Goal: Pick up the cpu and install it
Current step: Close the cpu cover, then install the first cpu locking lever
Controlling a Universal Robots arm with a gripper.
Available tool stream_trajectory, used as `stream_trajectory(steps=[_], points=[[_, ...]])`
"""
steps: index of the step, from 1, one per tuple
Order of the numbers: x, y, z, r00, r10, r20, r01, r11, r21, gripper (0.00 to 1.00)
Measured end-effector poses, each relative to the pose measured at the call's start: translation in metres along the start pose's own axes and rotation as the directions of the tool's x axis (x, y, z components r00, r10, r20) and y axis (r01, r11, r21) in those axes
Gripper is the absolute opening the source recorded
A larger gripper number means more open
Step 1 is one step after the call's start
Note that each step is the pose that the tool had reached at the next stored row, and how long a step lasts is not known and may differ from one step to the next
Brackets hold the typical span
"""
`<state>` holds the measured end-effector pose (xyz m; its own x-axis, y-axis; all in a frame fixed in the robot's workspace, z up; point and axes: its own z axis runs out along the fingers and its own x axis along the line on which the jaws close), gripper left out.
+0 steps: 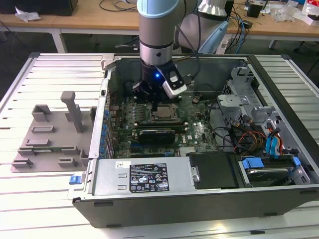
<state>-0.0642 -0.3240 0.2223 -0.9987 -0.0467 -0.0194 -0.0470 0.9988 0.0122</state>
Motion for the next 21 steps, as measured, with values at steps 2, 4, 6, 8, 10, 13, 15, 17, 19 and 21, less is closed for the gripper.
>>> stream_trajectory(steps=[2,4,6,8,10,13,15,17,19,21], points=[[-0.0087,-0.0005,0.0002,1.0000,0.000,-0.0020,0.000,1.0000,0.0005,0.11],[-0.0219,-0.0013,0.0004,1.0000,0.000,-0.0059,0.000,1.0000,0.0006,0.11],[-0.0270,-0.0017,0.0005,1.0000,0.000,-0.0075,0.000,1.0000,0.0008,0.11],[-0.0294,-0.0018,0.0001,1.0000,0.000,-0.0084,0.000,1.0000,0.0012,0.11],[-0.0295,-0.0017,-0.0033,1.0000,0.000,-0.0083,0.000,1.0000,0.0010,0.11],[-0.0297,-0.0016,-0.0143,1.0000,0.000,-0.0083,0.000,1.0000,0.0012,0.11],[-0.0298,-0.0015,-0.0204,1.0000,0.000,-0.0084,0.000,1.0000,0.0019,0.11],[-0.0299,-0.0015,-0.0211,1.0000,0.000,-0.0082,0.000,1.0000,0.0019,0.11],[-0.0298,-0.0015,-0.0214,1.0000,0.000,-0.0084,0.000,1.0000,0.0020,0.11],[-0.0298,-0.0015,-0.0214,1.0000,0.000,-0.0083,0.000,1.0000,0.0020,0.11]])
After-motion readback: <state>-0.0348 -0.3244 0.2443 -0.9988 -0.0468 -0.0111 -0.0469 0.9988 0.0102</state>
